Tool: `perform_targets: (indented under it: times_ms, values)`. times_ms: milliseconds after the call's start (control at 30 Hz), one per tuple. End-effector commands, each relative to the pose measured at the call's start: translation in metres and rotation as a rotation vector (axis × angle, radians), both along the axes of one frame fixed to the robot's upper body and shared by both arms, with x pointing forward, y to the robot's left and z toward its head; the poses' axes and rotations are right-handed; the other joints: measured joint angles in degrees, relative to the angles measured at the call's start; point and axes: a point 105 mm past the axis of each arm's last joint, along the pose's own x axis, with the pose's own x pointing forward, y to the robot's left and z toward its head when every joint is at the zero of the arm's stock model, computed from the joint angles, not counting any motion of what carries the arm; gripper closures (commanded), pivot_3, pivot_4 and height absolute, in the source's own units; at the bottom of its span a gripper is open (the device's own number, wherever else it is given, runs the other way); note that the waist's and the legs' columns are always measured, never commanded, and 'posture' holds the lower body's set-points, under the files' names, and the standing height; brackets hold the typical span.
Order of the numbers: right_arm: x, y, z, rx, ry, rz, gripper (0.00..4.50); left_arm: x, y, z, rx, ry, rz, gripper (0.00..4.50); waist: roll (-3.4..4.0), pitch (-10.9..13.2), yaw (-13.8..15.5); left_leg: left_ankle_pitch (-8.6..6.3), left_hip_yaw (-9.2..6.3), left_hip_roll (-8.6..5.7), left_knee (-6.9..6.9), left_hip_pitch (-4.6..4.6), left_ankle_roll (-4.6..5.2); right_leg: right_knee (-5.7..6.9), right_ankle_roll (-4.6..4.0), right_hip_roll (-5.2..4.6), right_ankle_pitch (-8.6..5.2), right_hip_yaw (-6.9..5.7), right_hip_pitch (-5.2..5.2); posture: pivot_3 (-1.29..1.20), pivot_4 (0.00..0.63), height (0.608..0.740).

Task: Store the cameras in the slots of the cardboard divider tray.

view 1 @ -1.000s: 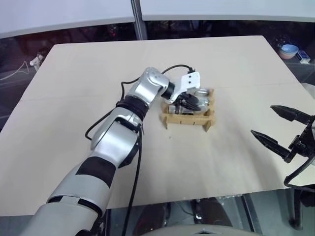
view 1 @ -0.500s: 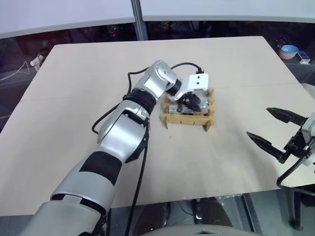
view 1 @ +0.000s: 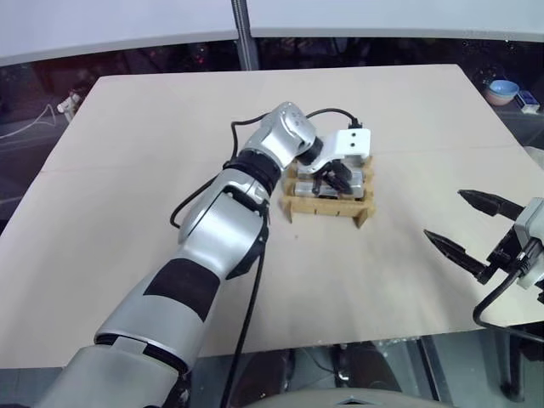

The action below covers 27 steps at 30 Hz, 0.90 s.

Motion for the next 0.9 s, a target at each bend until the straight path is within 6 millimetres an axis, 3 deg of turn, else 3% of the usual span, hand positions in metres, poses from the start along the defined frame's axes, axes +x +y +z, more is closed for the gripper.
perform_targets:
  times_ms: [33,233,367,400,467,500,533,633,733,833,900]
  values:
    - [-0.003,0.005,0.008,-0.012,-0.049,0.009,0.06,-0.001,-0.007,0.003,-0.018,0.02,0.014,3.79,-0.05,0.04,-0.04,0.0,0.0,-0.01,0.01,-0.04,0.0,0.01,0.0,0.0,0.0,0.0,-0.03,0.0,0.15,0.74]
    - [-0.003,0.003,0.009,-0.018,-0.053,0.004,0.06,0.004,0.016,-0.019,0.095,-0.005,0.03,3.79,-0.04,0.03,-0.38,0.0,0.0,0.0,-0.03,-0.07,0.01,-0.01,0.0,0.01,0.0,0.03,-0.09,0.0,0.15,0.74]
    - [-0.004,0.003,0.008,-0.014,-0.045,0.005,0.06,0.007,0.013,-0.013,0.059,-0.032,0.042,3.79,-0.03,0.03,-0.48,0.0,0.02,0.02,-0.04,-0.04,0.0,0.01,0.0,0.02,0.0,0.05,-0.08,0.0,0.15,0.74]
    - [-0.004,0.003,0.007,-0.013,-0.044,0.006,0.0,0.007,0.011,-0.01,0.046,-0.035,0.038,2.77,-0.03,0.03,-0.49,0.0,0.02,0.02,-0.03,-0.04,0.0,0.02,0.0,0.02,0.0,0.05,-0.08,0.0,0.15,0.74]
    - [-0.004,0.004,0.007,-0.013,-0.044,0.008,0.0,0.006,0.001,0.005,-0.051,-0.026,0.038,2.22,-0.03,0.03,-0.44,0.0,0.03,0.02,-0.03,-0.04,0.01,0.02,0.0,0.03,0.0,0.05,-0.08,0.0,0.15,0.74]
    - [-0.004,0.004,0.007,-0.012,-0.042,0.009,0.0,0.003,-0.006,0.019,-0.129,-0.01,0.025,1.63,-0.03,0.03,-0.38,0.0,0.03,0.02,-0.03,-0.04,0.01,0.02,0.0,0.02,0.0,0.04,-0.08,0.0,0.15,0.74]
    - [-0.004,0.004,0.007,-0.01,-0.04,0.01,0.0,-0.002,-0.013,0.038,-0.227,0.025,0.008,1.35,-0.05,0.04,-0.29,0.0,0.03,0.02,-0.02,-0.06,0.01,0.02,0.0,0.02,0.0,0.03,-0.09,0.0,0.15,0.74]
    - [-0.006,0.003,0.005,0.011,-0.021,-0.001,0.0,-0.015,-0.012,0.084,-0.443,0.087,-0.039,1.35,-0.05,0.04,-0.19,-0.01,-0.02,0.01,0.05,-0.24,0.01,0.02,0.0,0.0,0.0,-0.03,-0.21,0.0,0.15,0.74]
    - [-0.001,-0.001,-0.001,0.035,0.01,-0.029,0.0,-0.024,0.022,0.116,-0.742,-0.032,-0.006,1.35,0.05,-0.02,-0.7,0.0,0.0,0.03,0.0,-0.27,0.01,0.04,0.0,-0.01,0.0,0.05,-0.28,0.0,0.15,0.74]
    - [0.005,-0.002,-0.002,0.051,0.017,-0.029,0.0,-0.036,0.077,0.106,-0.855,-0.027,0.145,1.35,0.45,-0.25,-2.16,0.0,0.18,0.12,-0.19,-0.02,-0.01,0.08,-0.01,0.05,0.0,0.32,-0.27,0.0,0.15,0.74]
    - [0.01,-0.004,-0.004,0.039,0.024,-0.021,0.0,-0.052,0.116,0.087,-0.904,-0.007,0.27,0.81,0.45,-0.25,-2.17,0.02,0.22,0.17,-0.17,0.08,-0.05,0.29,-0.02,0.16,0.01,0.4,-0.28,0.0,0.15,0.74]
